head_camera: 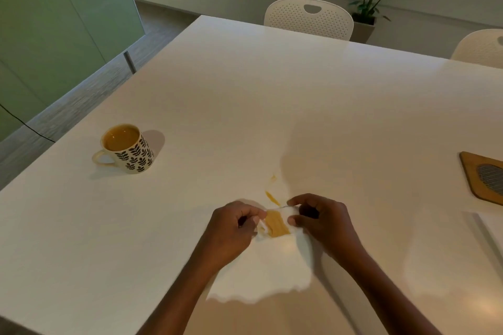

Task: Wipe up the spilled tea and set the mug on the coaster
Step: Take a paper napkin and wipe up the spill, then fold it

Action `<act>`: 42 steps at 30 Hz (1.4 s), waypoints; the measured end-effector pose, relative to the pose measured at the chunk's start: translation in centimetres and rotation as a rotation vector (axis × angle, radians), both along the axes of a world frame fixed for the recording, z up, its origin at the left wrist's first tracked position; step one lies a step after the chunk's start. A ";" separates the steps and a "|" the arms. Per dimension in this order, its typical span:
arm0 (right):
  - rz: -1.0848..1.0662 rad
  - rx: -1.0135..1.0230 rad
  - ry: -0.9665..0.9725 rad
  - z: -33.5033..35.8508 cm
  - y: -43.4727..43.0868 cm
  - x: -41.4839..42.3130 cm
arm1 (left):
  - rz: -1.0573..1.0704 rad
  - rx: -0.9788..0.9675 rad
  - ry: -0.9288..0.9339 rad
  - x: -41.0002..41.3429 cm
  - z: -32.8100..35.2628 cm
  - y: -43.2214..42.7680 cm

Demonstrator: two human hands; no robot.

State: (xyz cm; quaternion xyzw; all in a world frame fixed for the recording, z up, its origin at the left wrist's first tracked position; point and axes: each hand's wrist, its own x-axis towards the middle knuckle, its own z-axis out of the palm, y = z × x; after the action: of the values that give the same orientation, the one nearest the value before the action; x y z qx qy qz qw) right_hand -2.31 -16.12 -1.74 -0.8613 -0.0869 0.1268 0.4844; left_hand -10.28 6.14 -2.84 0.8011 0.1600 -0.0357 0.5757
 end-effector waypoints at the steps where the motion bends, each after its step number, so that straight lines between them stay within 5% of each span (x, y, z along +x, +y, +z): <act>1: 0.001 -0.035 -0.041 -0.3 0.1 0.1 | -0.009 0.058 -0.023 0.4 0.0 -0.1; 10: 0.040 -0.229 -0.232 -1.6 0.9 1.2 | 0.077 0.265 -0.016 2.7 -0.3 -0.2; 22: 0.065 -0.236 0.020 -0.2 2.7 4.5 | -0.026 0.305 0.053 7.6 1.1 0.7; 42: 0.060 -0.114 0.077 0.0 4.1 6.8 | -0.107 0.396 0.131 11.9 0.2 2.9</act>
State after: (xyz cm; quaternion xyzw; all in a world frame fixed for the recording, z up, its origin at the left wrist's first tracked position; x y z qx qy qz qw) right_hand 4.54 -11.98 -1.78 -0.8790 -0.0865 0.1789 0.4334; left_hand 1.66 9.05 -2.68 0.9020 0.1580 -0.0859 0.3926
